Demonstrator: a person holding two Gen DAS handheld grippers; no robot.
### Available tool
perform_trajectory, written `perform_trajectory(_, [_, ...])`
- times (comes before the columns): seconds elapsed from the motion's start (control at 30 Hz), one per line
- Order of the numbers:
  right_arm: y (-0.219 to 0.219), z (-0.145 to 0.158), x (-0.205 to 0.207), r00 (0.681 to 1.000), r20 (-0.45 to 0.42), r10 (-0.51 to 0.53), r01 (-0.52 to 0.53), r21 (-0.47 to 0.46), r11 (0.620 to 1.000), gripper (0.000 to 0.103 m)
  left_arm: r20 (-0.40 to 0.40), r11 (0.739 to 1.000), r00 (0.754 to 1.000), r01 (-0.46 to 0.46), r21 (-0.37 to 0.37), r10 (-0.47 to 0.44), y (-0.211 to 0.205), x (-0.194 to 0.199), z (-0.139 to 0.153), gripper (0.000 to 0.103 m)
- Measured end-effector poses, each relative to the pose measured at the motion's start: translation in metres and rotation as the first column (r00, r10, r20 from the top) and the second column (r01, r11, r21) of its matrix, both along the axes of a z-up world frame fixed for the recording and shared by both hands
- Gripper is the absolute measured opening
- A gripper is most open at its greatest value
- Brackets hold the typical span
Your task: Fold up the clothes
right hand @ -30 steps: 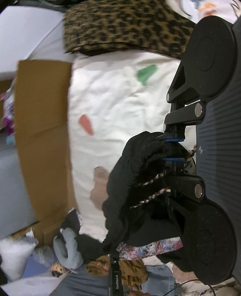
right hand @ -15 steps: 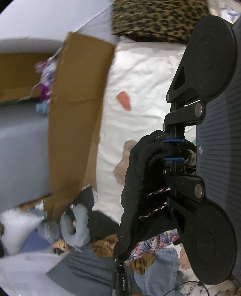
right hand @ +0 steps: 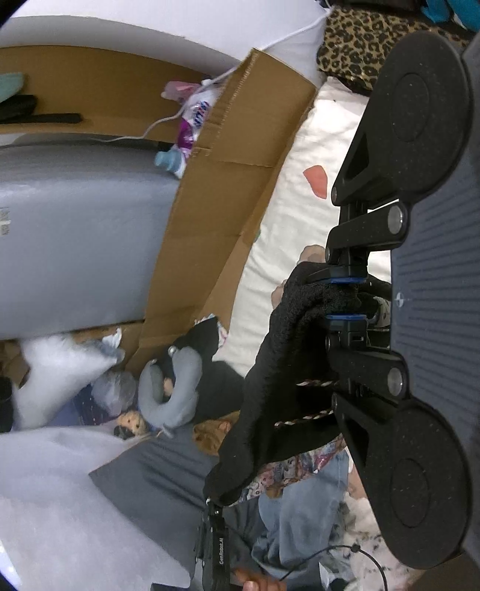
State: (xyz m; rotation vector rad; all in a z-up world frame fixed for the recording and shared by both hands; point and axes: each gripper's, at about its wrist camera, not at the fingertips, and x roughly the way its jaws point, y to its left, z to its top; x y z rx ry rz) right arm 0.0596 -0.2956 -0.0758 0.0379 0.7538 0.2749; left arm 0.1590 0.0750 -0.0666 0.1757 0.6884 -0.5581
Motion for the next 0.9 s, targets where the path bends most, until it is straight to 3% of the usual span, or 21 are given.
perform_trajectory(0.27, [-0.003, 0.064, -0.038, 0.998, 0.052, 0.042, -0.044, 0.034, 0.998, 0.013, 0.017, 1.000, 1.000, -0.003, -0.030, 0.004, 0.005, -0.022, 0.023, 0.003])
perform_trajectory(0.4, [-0.004, 0.073, -0.039, 0.997, 0.053, 0.055, -0.057, 0.023, 0.998, 0.013, 0.011, 1.000, 1.000, -0.001, -0.031, 0.002, 0.002, -0.016, 0.018, 0.003])
perform_trajectory(0.63, [-0.006, 0.029, -0.007, 0.999, 0.000, 0.041, -0.041, 0.026, 0.999, 0.013, -0.021, 1.000, 1.000, 0.000, 0.007, 0.000, -0.006, 0.009, -0.019, 0.003])
perform_trajectory(0.9, [-0.009, -0.056, 0.065, 0.993, -0.106, 0.057, -0.057, 0.007, 0.998, 0.013, -0.096, 0.998, 0.995, 0.010, 0.060, -0.004, -0.009, 0.055, -0.098, 0.003])
